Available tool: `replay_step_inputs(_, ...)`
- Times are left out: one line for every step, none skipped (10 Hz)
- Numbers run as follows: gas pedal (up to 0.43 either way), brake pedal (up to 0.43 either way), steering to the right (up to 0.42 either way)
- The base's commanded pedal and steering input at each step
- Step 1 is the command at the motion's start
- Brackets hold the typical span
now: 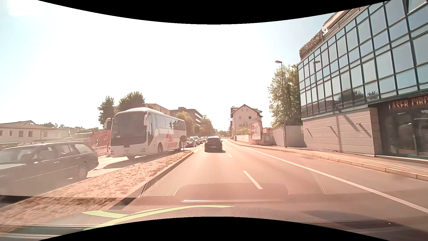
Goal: Follow the waypoints while adhering to traffic rules and regulations
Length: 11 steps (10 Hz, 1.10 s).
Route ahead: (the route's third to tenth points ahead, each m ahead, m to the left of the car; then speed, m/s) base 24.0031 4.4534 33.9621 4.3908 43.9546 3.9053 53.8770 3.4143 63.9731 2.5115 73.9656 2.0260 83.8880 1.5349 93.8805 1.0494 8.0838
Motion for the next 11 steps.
replay_step_inputs(0.157,0.0,-0.001)
replay_step_inputs(0.157,0.0,-0.001)
replay_step_inputs(0.157,0.0,-0.001)
replay_step_inputs(0.157,0.0,-0.001)
replay_step_inputs(0.157,0.0,-0.001)
replay_step_inputs(0.157,0.0,-0.001)
replay_step_inputs(0.157,0.0,-0.001)
replay_step_inputs(0.157,0.0,-0.001)
replay_step_inputs(0.157,0.0,-0.001)
replay_step_inputs(0.157,0.0,-0.002)
replay_step_inputs(0.157,0.0,-0.002)
